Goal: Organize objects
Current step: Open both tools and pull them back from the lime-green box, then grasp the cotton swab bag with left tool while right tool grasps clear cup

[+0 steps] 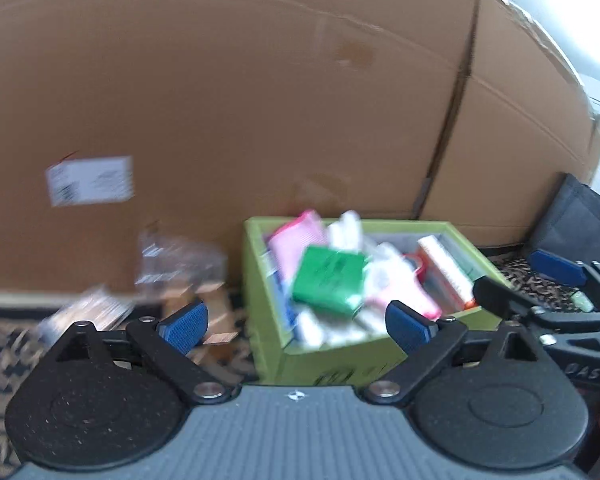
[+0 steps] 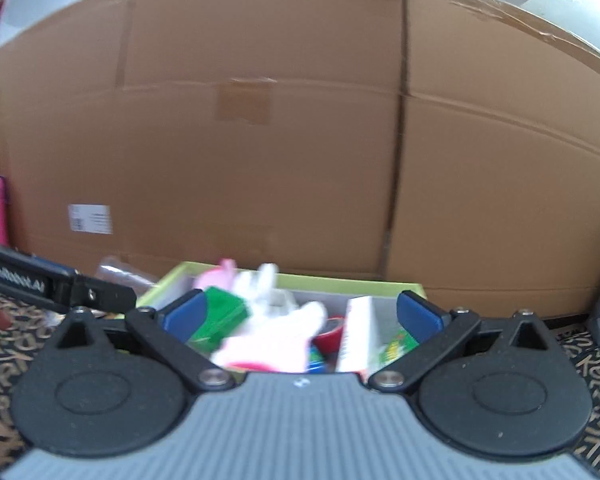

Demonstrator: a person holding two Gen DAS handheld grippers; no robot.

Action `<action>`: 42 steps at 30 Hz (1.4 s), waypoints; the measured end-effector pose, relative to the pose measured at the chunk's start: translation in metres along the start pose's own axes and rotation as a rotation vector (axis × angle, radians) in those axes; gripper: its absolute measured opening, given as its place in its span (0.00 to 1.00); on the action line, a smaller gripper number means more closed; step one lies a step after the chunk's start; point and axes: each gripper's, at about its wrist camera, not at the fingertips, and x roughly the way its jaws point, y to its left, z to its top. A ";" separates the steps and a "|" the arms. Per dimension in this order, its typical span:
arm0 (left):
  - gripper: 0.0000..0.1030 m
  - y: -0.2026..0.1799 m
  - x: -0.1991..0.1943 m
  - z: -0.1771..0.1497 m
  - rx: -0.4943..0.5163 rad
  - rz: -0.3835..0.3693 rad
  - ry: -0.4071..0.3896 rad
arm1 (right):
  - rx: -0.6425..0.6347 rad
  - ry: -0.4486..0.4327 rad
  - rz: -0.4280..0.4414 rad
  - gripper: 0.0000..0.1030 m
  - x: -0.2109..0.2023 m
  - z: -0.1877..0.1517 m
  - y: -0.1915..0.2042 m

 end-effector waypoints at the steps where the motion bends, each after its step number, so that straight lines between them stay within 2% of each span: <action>1: 0.96 0.006 -0.005 -0.006 -0.007 0.017 0.003 | -0.004 0.002 0.014 1.00 -0.003 -0.002 0.007; 6: 0.96 0.042 -0.032 -0.035 -0.059 0.099 0.041 | -0.029 0.035 0.091 1.00 -0.026 -0.016 0.040; 11: 0.95 0.082 -0.053 -0.057 -0.100 0.175 0.065 | -0.033 0.092 0.175 1.00 -0.015 -0.023 0.086; 14: 0.95 0.103 -0.062 -0.061 -0.131 0.208 0.062 | -0.056 0.111 0.217 0.94 -0.012 -0.025 0.110; 20: 0.95 0.137 -0.072 -0.065 -0.167 0.223 0.054 | -0.129 0.122 0.265 0.85 -0.006 -0.022 0.156; 26: 0.95 0.164 -0.069 -0.063 -0.180 0.228 0.057 | -0.137 0.170 0.306 0.79 0.029 -0.025 0.193; 29: 0.95 0.174 -0.061 -0.059 -0.176 0.229 0.058 | -0.144 0.186 0.286 0.79 0.055 -0.027 0.208; 32: 0.95 0.181 -0.048 -0.050 -0.157 0.225 0.068 | -0.153 0.186 0.195 0.79 0.081 -0.026 0.217; 36: 0.95 0.189 -0.025 -0.039 -0.098 0.206 0.049 | -0.202 0.136 0.142 0.78 0.104 -0.016 0.217; 39: 0.95 0.197 -0.009 -0.031 -0.099 0.217 0.069 | -0.246 0.120 0.091 0.78 0.121 -0.008 0.213; 42: 0.95 0.206 -0.004 -0.028 -0.112 0.220 0.067 | -0.258 0.126 0.077 0.78 0.137 -0.002 0.211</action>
